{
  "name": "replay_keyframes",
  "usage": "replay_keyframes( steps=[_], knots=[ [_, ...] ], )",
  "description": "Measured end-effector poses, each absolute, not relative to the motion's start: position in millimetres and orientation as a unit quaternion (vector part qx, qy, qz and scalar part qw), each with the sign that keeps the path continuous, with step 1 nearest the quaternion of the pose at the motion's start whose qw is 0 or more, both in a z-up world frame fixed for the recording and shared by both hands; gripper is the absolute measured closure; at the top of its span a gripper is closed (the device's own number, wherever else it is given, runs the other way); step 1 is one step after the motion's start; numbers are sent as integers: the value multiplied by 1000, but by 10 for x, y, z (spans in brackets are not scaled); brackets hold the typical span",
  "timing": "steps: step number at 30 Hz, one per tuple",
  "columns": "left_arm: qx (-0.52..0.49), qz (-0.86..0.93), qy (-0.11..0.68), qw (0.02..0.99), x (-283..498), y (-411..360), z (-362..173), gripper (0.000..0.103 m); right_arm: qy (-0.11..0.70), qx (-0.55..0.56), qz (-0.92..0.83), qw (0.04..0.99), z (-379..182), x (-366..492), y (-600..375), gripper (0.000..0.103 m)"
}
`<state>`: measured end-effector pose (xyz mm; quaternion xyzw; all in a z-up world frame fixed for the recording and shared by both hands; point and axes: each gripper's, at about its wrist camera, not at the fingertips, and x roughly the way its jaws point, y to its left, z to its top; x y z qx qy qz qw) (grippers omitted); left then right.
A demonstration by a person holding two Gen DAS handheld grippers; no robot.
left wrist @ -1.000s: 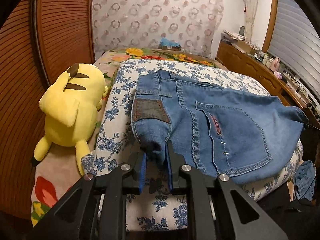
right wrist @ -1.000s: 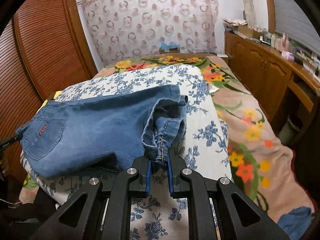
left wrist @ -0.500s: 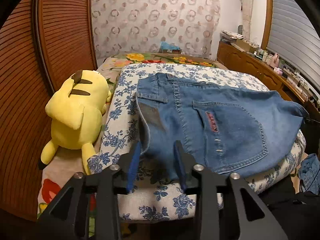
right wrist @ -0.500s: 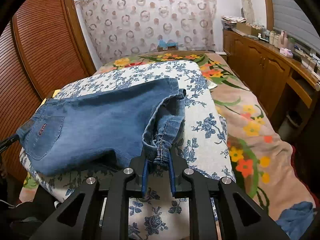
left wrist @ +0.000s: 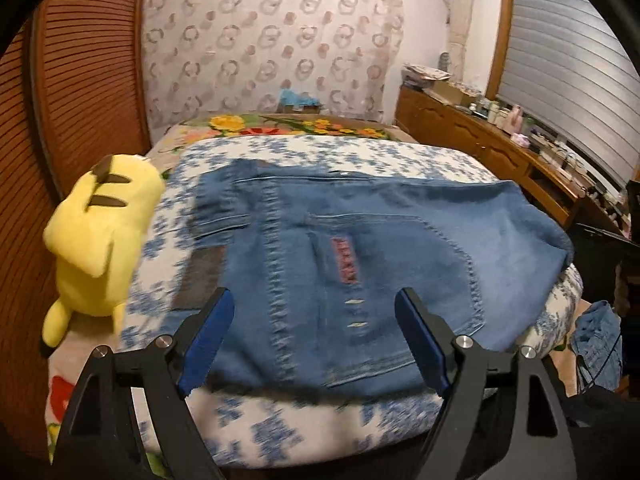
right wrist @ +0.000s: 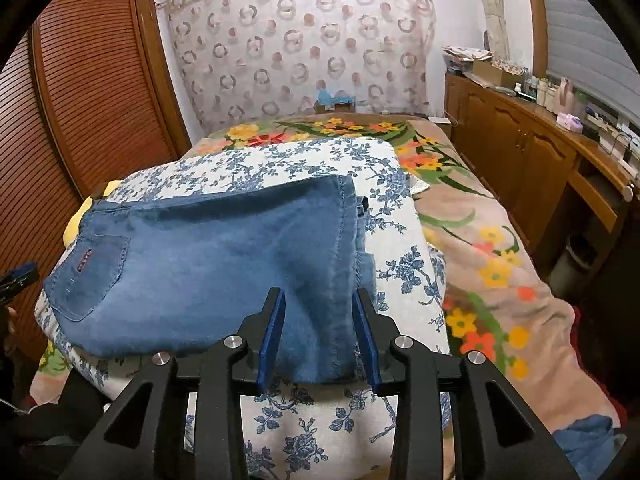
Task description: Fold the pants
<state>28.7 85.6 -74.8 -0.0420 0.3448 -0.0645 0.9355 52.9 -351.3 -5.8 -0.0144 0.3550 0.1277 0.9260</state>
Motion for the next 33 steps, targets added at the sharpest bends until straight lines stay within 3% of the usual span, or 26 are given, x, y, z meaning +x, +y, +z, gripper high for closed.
replay_keyframes(
  steps=[7, 19, 21, 23, 25, 33],
  knots=[
    [-37, -109, 343, 932, 453, 522, -772, 15, 370, -28, 131, 919, -160, 586, -3502, 67],
    [-30, -154, 344, 926, 575, 140, -805, 15, 408, -20, 135, 903, -345, 699, -3579, 67],
    [-30, -153, 341, 927, 557, 124, -811, 15, 403, -22, 134, 905, -337, 694, -3573, 76],
    [-28, -151, 342, 927, 550, 113, -821, 15, 402, -19, 146, 904, -315, 687, -3573, 91],
    [-24, -149, 343, 927, 534, 94, -820, 15, 397, -16, 162, 903, -256, 674, -3542, 97],
    [-13, -129, 340, 931, 496, 120, -764, 15, 345, -47, 239, 906, 189, 581, -3146, 100]
  ],
)
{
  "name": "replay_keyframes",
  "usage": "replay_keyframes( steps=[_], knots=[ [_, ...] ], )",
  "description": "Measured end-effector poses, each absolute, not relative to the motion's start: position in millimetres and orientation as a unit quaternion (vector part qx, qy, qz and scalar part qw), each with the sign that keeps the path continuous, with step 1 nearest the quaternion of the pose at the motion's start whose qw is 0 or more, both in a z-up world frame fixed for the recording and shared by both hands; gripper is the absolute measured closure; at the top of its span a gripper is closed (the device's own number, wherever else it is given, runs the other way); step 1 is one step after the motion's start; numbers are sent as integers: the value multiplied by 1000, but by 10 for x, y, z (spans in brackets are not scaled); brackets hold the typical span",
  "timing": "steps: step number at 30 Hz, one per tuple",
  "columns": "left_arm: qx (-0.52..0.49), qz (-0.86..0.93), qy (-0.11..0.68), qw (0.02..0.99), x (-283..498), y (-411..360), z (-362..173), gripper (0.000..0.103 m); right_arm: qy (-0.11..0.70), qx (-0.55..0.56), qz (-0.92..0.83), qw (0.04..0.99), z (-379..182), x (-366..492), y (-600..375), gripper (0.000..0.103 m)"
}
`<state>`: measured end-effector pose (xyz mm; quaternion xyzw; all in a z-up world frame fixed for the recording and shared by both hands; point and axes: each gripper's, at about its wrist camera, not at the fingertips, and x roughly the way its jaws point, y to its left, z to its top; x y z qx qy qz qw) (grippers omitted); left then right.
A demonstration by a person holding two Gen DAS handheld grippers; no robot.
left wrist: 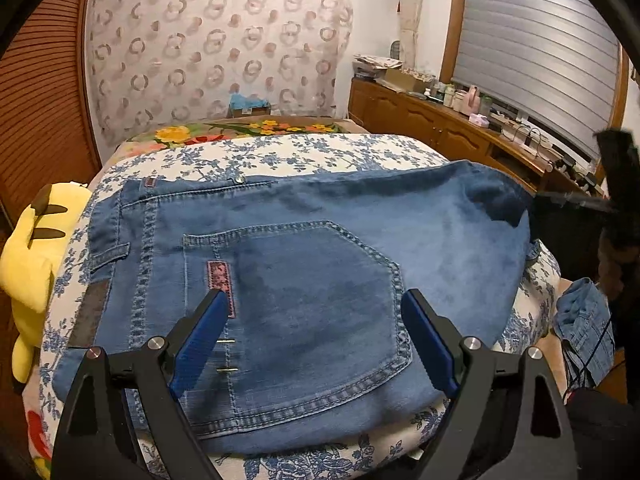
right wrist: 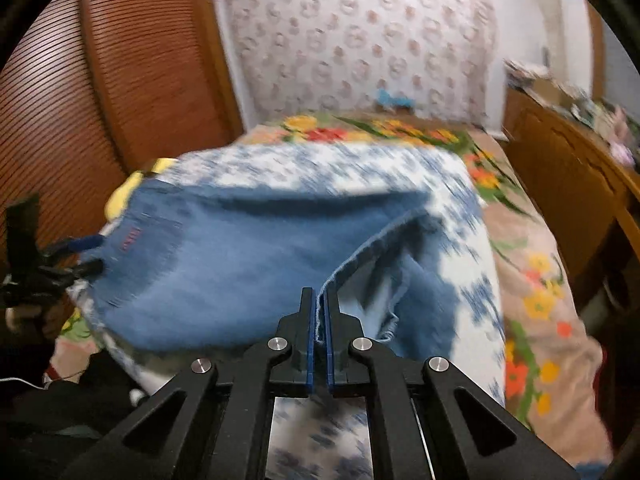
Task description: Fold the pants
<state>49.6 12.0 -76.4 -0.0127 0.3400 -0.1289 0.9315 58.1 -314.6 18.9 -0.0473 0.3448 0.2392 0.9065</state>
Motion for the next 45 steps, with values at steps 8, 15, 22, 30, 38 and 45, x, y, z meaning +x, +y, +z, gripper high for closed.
replay_keyframes(
  steps=[8, 15, 22, 30, 38, 45],
  knots=[
    [-20, -111, 335, 936, 446, 235, -678, 15, 291, -75, 315, 900, 628, 551, -2594, 101],
    [-30, -100, 328, 939, 401, 366, -637, 15, 271, -103, 336, 896, 710, 691, -2244, 101],
    [-35, -99, 331, 938, 364, 424, -698, 15, 288, -109, 258, 916, 560, 817, -2458, 99],
    [-45, -102, 339, 934, 414, 393, -787, 15, 345, -90, 157, 921, 189, 770, -3103, 69],
    [-43, -108, 350, 930, 423, 344, -888, 15, 409, -61, 124, 902, -286, 614, -3451, 69],
    [-46, -106, 352, 929, 417, 350, -913, 15, 416, -39, 138, 898, -255, 560, -3512, 69]
  ],
)
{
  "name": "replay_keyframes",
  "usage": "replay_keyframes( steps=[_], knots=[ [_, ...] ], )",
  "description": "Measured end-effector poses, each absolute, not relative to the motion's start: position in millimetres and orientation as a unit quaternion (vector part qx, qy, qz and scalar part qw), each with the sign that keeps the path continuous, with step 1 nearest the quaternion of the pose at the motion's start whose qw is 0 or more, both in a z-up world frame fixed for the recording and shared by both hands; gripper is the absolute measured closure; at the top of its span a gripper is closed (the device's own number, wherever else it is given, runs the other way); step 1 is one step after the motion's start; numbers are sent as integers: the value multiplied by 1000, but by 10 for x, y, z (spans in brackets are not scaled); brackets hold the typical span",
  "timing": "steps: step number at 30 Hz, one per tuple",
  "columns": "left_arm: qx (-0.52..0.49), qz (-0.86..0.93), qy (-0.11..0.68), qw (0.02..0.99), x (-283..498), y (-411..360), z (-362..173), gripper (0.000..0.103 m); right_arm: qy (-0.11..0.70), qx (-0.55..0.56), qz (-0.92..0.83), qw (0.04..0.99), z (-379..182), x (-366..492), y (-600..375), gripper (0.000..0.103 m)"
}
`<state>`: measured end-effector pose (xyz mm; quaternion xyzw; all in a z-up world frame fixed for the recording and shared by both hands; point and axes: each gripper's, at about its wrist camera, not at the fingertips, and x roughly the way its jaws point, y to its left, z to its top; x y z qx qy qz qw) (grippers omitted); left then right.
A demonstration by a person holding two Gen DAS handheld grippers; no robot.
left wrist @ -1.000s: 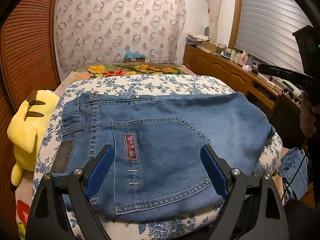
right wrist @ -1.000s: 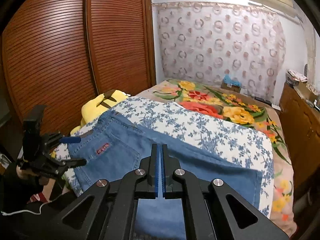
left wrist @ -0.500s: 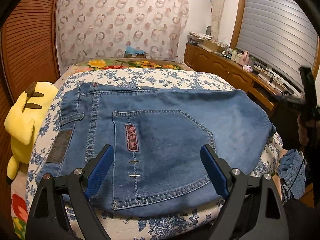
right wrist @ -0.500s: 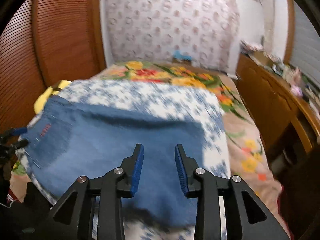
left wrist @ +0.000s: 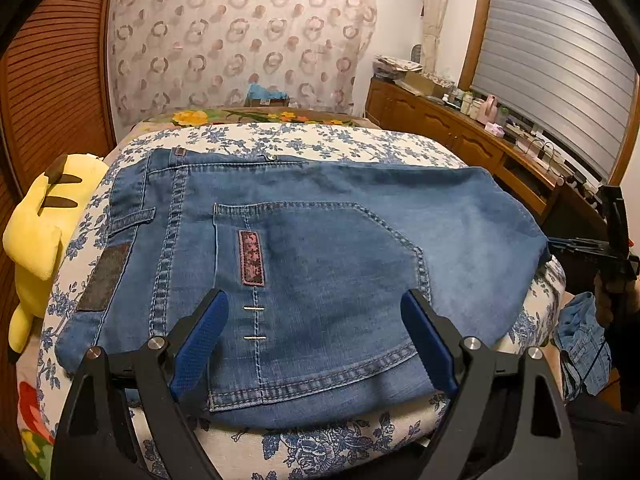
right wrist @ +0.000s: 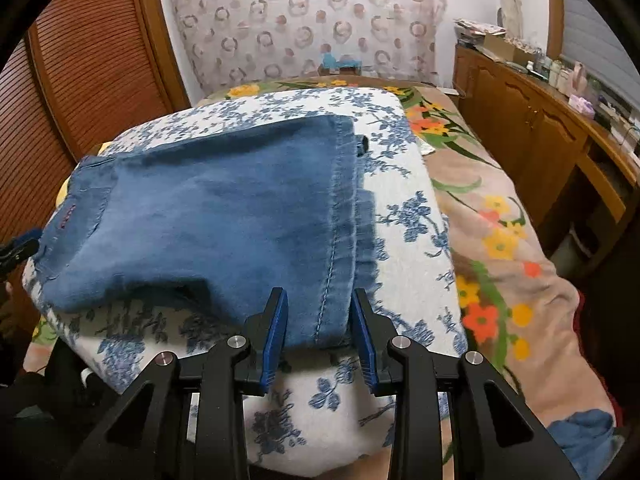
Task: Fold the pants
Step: 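Grasp the leg edge with the right gripper and fold it over the back pocket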
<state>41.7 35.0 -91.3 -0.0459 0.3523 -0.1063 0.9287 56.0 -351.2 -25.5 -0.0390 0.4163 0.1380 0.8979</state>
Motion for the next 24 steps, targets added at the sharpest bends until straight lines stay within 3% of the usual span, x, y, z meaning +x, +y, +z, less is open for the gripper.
replay_keyframes(
  steps=[2, 3, 4, 8, 14, 24],
  knots=[
    [-47, -105, 353, 928, 418, 352, -918, 15, 417, -48, 137, 897, -253, 536, -3540, 71],
    [-48, -105, 353, 928, 418, 354, -918, 15, 418, -52, 139, 896, -254, 522, -3539, 75],
    [-48, -105, 353, 928, 419, 352, -914, 15, 420, -53, 142, 895, -307, 592, -3575, 87],
    [-48, -102, 354, 928, 414, 362, -920, 15, 404, -71, 148, 900, -253, 541, -3499, 94],
    [-53, -97, 348, 931, 407, 414, -882, 15, 364, -70, 193, 909, 53, 535, -3331, 97],
    [-60, -76, 334, 938, 330, 639, -779, 15, 293, -102, 335, 890, 670, 688, -2237, 97]
  ],
)
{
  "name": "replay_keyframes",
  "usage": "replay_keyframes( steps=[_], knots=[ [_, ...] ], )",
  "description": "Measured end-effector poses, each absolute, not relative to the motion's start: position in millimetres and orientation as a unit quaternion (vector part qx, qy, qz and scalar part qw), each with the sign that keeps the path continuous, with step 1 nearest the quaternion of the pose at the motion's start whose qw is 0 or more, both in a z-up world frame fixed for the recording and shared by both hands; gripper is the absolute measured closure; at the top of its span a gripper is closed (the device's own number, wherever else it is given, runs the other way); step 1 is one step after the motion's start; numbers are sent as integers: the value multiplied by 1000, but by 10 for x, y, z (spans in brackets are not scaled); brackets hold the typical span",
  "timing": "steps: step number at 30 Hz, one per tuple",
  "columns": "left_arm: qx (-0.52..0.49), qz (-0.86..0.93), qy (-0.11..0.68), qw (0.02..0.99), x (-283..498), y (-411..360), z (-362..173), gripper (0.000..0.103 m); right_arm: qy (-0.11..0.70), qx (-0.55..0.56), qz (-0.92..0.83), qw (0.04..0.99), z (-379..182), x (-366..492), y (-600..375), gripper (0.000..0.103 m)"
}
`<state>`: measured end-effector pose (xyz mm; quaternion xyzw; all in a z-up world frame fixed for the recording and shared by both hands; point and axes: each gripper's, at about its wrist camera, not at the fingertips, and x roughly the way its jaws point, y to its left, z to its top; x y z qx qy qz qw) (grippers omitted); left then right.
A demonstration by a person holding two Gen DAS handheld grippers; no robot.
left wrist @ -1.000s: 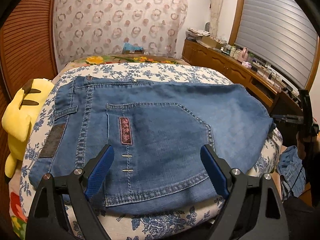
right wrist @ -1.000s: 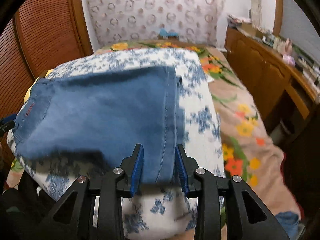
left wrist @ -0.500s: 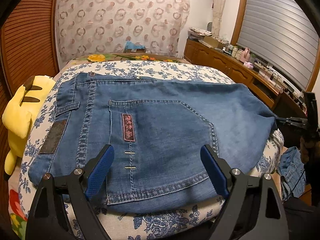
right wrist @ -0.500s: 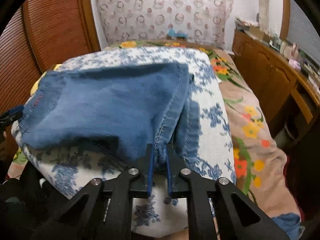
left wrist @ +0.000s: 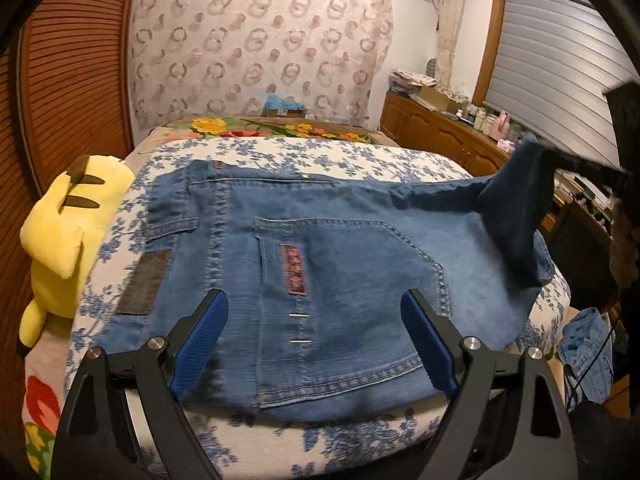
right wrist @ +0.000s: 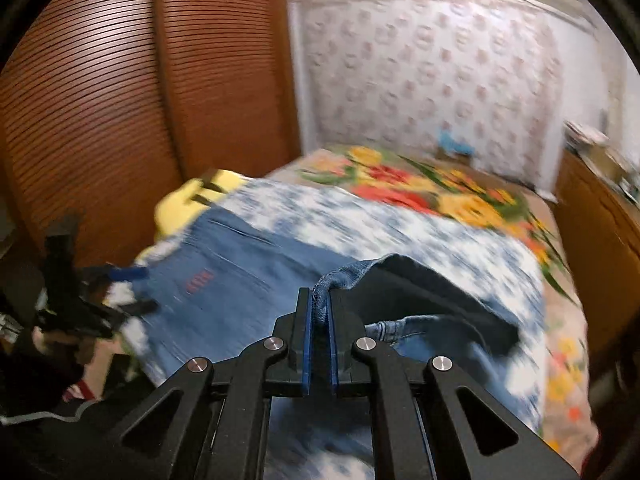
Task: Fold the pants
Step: 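Grasp the leg edge with the right gripper and fold it over the back pocket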
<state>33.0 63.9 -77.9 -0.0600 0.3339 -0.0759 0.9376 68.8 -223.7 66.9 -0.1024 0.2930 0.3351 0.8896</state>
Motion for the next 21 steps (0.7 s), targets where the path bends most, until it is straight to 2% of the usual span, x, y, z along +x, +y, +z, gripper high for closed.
replay_keyframes(
  steps=[8, 15, 17, 19, 21],
  knots=[
    [-76, -51, 325, 941, 222, 938, -737, 15, 279, -126, 413, 858, 728, 720, -1437, 97],
    [-85, -41, 326, 941, 200, 1070, -786, 15, 303, -147, 429, 838, 519, 1004, -1263, 96],
    [-86, -42, 328, 940, 208, 1073, -804, 15, 318, -152, 427, 833, 462, 1067, -1208, 88],
    [-86, -45, 330, 939, 218, 1053, -819, 15, 324, -157, 420, 833, 476, 1088, -1206, 85],
    [-84, -48, 332, 938, 235, 1018, -831, 15, 326, -155, 416, 835, 481, 1161, -1068, 79]
  ],
)
